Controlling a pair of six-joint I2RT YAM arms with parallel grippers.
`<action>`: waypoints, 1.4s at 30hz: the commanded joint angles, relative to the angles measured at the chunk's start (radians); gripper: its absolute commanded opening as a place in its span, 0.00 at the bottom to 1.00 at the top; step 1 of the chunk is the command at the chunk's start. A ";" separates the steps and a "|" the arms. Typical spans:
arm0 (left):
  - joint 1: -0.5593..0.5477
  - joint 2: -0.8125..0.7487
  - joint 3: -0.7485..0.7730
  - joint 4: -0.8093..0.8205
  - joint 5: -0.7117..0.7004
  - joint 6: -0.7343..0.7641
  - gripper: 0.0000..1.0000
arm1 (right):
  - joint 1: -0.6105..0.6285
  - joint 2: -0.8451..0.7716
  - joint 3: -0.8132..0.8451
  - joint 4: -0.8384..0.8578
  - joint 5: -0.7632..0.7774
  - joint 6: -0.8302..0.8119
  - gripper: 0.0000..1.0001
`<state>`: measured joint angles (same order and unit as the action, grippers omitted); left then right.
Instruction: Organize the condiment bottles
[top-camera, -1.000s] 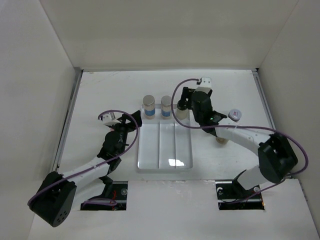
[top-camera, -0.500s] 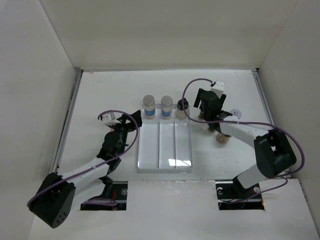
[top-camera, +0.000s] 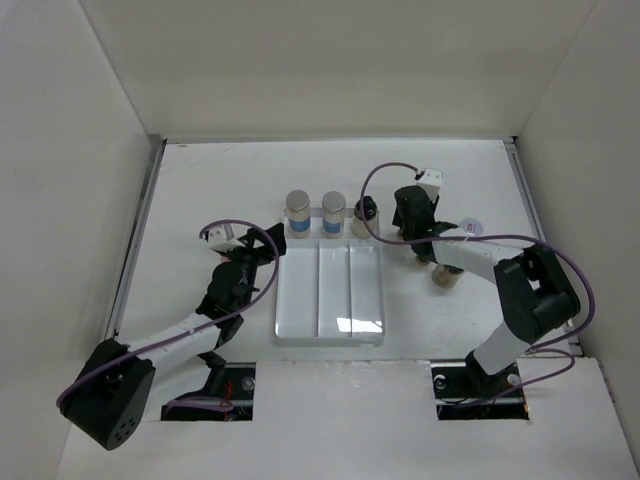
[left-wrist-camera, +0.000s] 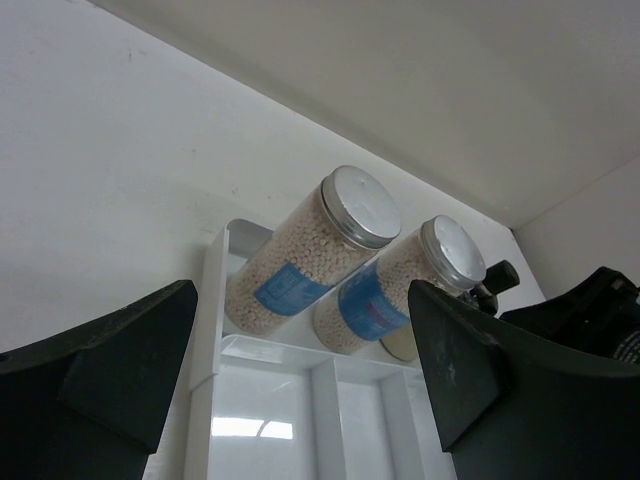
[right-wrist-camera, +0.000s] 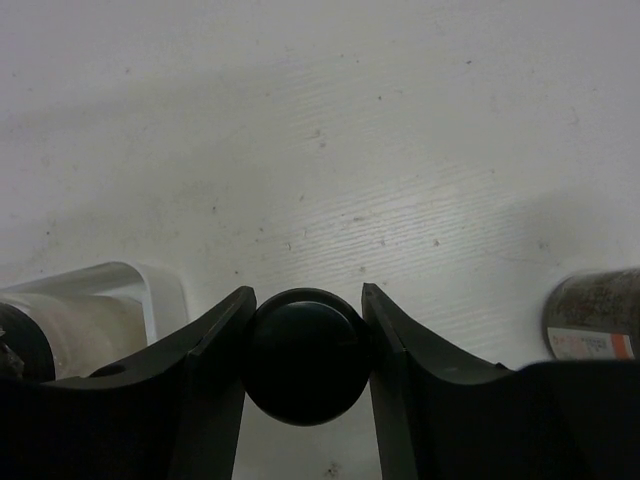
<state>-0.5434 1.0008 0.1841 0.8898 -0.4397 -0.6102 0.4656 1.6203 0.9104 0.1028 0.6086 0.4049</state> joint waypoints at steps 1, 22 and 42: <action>0.004 0.012 0.015 0.044 0.015 0.004 0.87 | 0.000 -0.039 0.036 0.020 0.014 0.011 0.43; -0.013 -0.017 0.023 0.038 0.027 0.023 0.87 | 0.521 -0.193 0.018 0.067 -0.046 -0.100 0.39; -0.010 -0.011 0.018 0.038 0.019 0.024 0.87 | 0.500 -0.135 -0.011 0.143 -0.007 -0.104 0.95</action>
<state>-0.5522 0.9951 0.1844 0.8856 -0.4179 -0.5976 0.9749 1.6119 0.9085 0.2096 0.5762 0.3088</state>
